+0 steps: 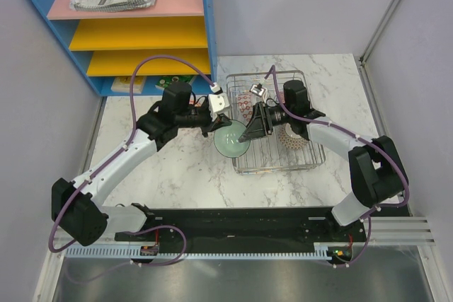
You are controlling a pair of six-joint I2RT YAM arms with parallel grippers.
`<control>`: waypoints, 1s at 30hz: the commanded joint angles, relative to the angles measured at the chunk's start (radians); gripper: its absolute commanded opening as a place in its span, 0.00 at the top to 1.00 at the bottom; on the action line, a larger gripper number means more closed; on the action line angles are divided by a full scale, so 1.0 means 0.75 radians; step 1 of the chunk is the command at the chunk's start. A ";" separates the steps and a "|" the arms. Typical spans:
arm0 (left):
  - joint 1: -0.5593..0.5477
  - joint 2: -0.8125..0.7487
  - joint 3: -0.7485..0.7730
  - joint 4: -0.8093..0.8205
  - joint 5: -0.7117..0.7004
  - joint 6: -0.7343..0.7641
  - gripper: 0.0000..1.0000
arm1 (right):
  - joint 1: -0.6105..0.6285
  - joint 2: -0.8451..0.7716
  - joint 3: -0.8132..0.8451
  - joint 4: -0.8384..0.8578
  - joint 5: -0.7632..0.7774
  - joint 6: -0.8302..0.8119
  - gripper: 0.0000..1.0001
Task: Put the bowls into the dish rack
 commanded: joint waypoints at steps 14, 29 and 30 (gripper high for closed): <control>-0.004 -0.018 0.002 0.102 0.053 0.010 0.98 | -0.005 -0.064 0.024 0.104 -0.007 0.016 1.00; 0.000 0.001 0.000 0.102 0.049 0.000 0.22 | -0.031 -0.064 -0.011 0.122 0.092 0.027 1.00; 0.000 0.001 0.002 0.104 0.043 -0.007 0.15 | -0.031 -0.064 -0.011 0.116 0.100 0.021 1.00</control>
